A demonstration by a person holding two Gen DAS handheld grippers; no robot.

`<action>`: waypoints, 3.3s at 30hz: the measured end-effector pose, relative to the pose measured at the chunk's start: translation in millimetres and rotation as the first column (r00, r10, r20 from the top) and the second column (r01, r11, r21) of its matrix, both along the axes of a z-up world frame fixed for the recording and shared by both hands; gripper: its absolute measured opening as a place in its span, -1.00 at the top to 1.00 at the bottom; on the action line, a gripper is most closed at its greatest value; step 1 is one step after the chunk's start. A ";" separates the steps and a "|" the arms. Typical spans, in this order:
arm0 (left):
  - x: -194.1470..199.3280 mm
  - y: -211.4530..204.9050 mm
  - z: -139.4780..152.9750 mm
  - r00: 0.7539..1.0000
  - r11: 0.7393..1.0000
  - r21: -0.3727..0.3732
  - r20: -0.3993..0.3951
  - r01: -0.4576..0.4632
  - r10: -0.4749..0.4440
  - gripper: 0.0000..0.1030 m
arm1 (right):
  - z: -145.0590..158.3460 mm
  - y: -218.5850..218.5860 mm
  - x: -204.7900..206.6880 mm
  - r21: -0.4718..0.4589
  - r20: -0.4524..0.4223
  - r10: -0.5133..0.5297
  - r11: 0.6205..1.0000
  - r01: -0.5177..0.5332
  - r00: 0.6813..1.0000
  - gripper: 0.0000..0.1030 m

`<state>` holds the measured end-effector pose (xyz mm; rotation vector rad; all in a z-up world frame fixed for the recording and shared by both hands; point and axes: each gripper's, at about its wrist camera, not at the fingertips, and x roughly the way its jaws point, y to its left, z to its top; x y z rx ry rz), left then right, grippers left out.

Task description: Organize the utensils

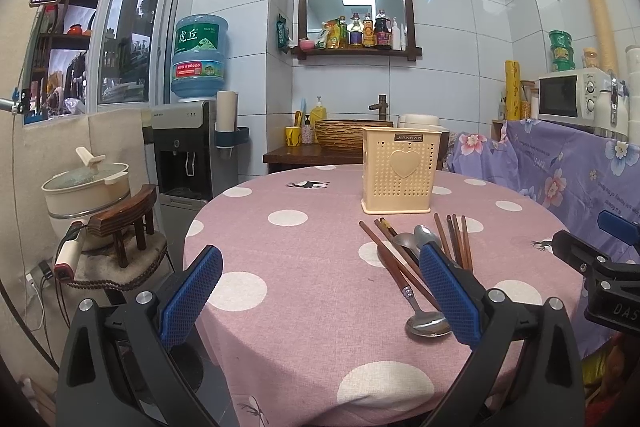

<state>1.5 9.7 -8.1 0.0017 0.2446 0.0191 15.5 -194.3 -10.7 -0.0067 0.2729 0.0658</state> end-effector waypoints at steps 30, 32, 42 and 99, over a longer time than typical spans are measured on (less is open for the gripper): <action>0.4 1.1 -3.9 1.000 1.000 0.000 -0.015 -0.004 0.004 -0.90 | -2.2 2.3 1.0 0.002 -0.010 0.003 1.000 -0.003 1.000 -0.90; -0.1 0.8 -3.9 1.000 1.000 0.001 -0.016 -0.005 0.005 -0.90 | -2.8 1.9 1.6 0.002 -0.011 0.005 1.000 -0.005 1.000 -0.90; 1.0 2.1 -3.3 1.000 1.000 -0.001 -0.024 -0.005 0.005 -0.90 | -4.4 1.7 2.1 0.002 -0.015 0.006 1.000 -0.005 1.000 -0.90; 151.4 -13.1 -21.4 0.824 0.981 -0.137 -0.534 0.134 -0.187 -0.24 | -46.5 -22.7 208.8 0.194 -0.606 0.057 0.978 0.077 0.793 0.21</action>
